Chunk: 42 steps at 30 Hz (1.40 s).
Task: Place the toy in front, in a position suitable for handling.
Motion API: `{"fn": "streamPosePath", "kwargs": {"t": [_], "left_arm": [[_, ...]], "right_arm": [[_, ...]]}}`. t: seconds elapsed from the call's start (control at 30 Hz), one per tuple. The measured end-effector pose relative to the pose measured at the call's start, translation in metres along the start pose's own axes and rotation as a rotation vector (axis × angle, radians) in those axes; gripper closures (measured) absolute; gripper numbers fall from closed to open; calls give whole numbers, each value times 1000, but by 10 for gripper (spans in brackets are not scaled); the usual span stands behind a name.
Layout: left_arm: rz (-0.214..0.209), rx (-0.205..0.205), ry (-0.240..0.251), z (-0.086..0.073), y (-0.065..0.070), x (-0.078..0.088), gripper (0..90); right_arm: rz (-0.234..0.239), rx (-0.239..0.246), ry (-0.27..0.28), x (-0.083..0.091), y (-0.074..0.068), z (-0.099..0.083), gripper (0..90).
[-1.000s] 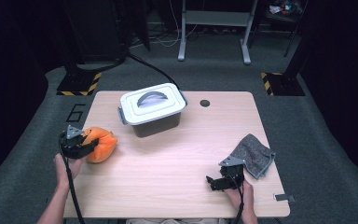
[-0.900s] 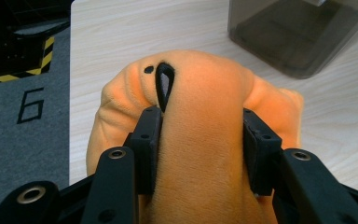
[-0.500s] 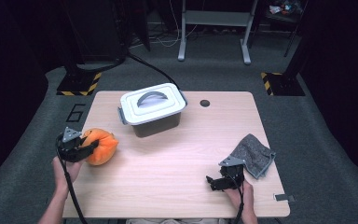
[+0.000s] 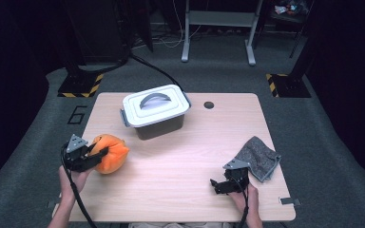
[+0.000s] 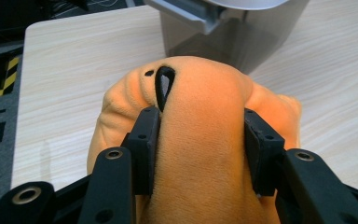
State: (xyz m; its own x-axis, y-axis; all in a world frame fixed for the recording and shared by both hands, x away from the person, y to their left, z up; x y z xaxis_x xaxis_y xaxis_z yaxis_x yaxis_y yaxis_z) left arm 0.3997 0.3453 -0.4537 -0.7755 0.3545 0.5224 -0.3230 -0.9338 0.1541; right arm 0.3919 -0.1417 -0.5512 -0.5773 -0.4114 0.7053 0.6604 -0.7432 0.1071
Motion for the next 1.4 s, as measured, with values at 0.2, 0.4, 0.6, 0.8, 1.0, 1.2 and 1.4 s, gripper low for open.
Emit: {"fn": "streamPosePath", "kwargs": {"t": [0.2, 0.4, 0.6, 0.8, 1.0, 1.2, 1.4], "left_arm": [[-42, -8, 10, -2, 17, 4, 545], [-91, -41, 5, -4, 41, 5, 544], [-136, -79, -3, -5, 63, 2, 543], [-178, -105, -9, -6, 81, -3, 540], [-218, -121, -19, -6, 99, -11, 538], [-261, -157, -27, -4, 121, -23, 536], [-292, -171, -30, -3, 140, -33, 535]], "right_arm": [[0, 0, 0, 0, 0, 0, 0], [0, 0, 0, 0, 0, 0, 0], [0, 0, 0, 0, 0, 0, 0], [0, 0, 0, 0, 0, 0, 0], [0, 0, 0, 0, 0, 0, 0], [-1, -1, -1, 0, 0, 0, 0], [-1, 0, -1, 0, 0, 0, 0]]}}
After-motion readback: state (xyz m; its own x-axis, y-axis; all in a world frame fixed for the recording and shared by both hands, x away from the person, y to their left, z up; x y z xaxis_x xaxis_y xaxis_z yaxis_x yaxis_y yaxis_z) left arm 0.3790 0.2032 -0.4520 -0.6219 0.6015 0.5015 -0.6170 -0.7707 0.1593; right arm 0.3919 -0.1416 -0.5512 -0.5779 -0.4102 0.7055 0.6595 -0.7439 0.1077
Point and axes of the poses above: each handheld gripper's, and its own axes: x roughly backward along the jaws, z roughly out of its top, y roughly to its right, the point moved 3 cm from there along -x, roughly forward along the jaws, and after that the axes turned 8 degrees about x, right-handed, at the moved point
